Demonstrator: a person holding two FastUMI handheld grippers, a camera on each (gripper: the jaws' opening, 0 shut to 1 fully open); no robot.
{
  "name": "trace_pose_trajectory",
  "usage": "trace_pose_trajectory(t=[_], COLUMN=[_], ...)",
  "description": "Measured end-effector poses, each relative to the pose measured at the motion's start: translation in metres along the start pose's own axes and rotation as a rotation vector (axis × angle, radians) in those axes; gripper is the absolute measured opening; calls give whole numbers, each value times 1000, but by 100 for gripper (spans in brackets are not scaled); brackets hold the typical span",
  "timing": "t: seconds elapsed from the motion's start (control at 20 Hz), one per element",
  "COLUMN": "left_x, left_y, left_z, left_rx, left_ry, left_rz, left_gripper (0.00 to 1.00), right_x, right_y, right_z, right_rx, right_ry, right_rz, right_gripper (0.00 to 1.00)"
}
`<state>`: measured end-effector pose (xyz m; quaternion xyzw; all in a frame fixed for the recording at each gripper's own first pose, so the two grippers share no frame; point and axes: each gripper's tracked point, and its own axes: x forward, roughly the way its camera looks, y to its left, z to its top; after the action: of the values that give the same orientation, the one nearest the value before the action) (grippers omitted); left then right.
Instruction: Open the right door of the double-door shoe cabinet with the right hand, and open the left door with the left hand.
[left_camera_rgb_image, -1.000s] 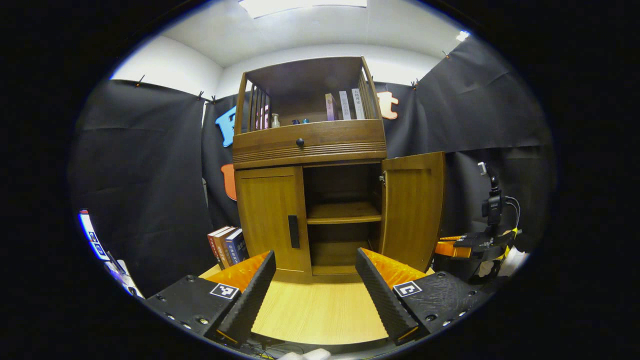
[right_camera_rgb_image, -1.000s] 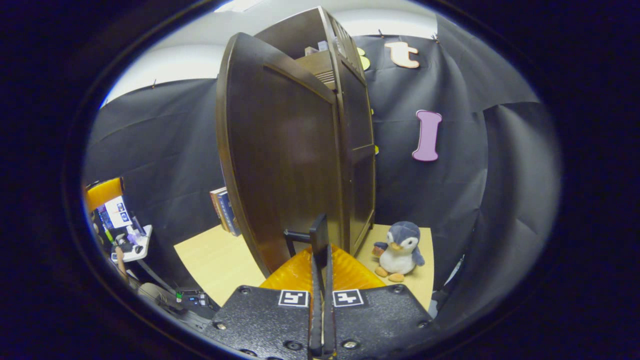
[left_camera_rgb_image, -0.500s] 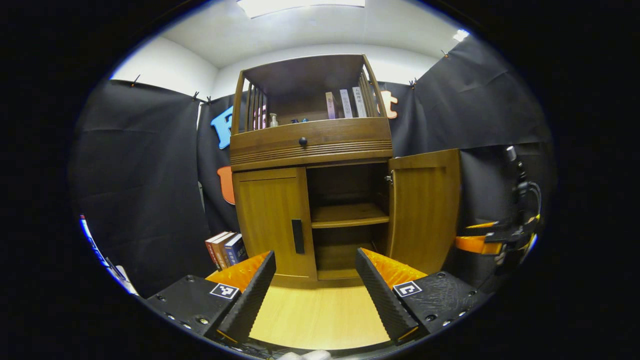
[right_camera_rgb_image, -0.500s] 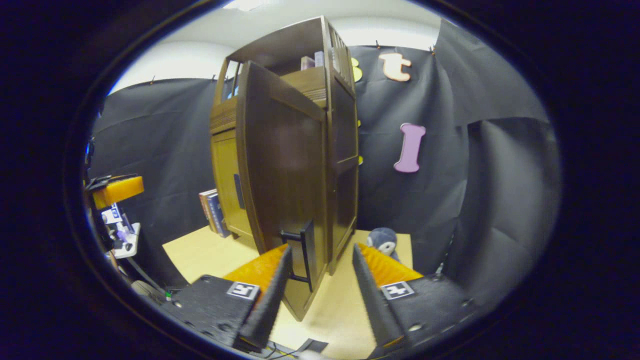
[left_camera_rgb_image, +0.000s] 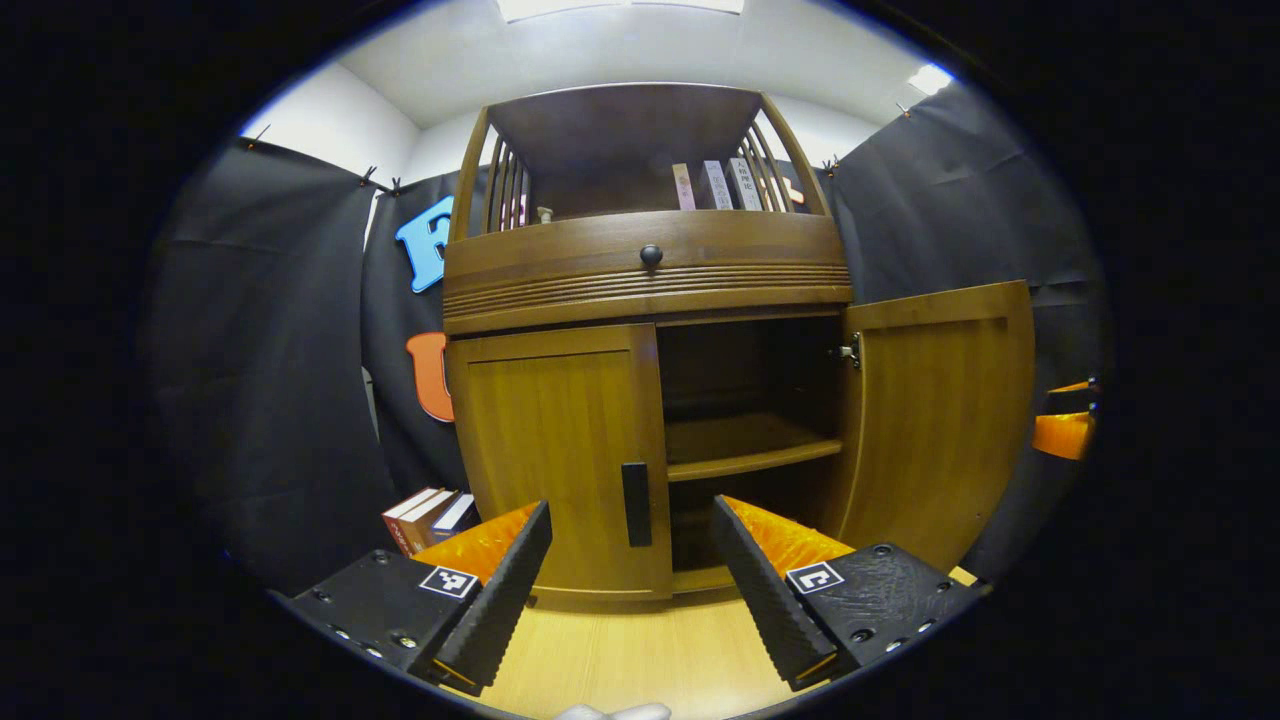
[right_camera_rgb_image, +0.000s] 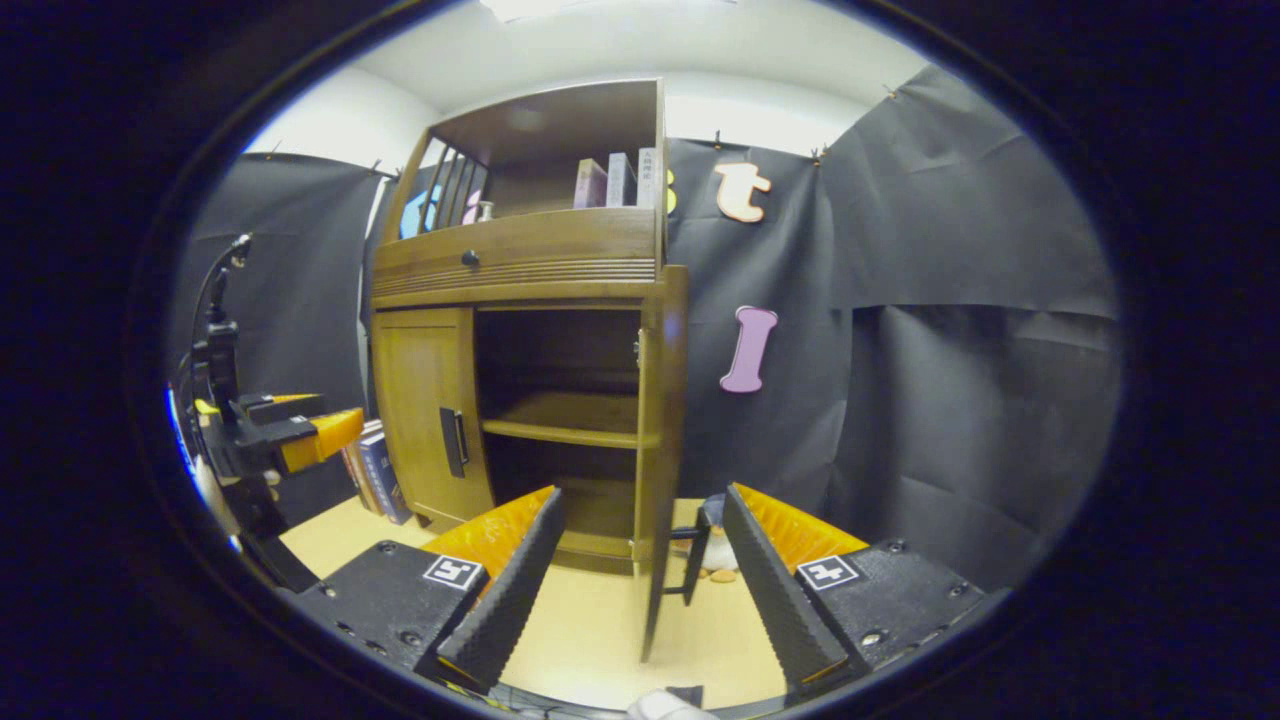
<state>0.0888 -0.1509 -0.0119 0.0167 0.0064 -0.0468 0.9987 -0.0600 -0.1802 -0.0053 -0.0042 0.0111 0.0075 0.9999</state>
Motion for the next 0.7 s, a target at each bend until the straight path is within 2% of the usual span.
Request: trace_pose_trajectory(t=[0.05,0.3,0.6,0.65,0.7], left_x=[13,83,156,164,172], left_y=[6,12,-1,-4,-7], left_z=[-4,-26,-65,-71,-76], left_rx=[-6,-26,-69,-74,-81], left_ry=[-3,-15,14,21,28], left_rz=[-12,-72,-108,-116,-122], left_gripper=[96,96,96,87,95], right_x=[0,0,-9,-10,-10], right_y=[12,64,61,59,58], right_z=[-3,-15,-8,-7,-7], right_rx=[9,33,35,32,29], right_ry=[10,57,98,103,105], right_rz=[-23,-81,-194,-213,-228], right_gripper=[99,100,100,100,99])
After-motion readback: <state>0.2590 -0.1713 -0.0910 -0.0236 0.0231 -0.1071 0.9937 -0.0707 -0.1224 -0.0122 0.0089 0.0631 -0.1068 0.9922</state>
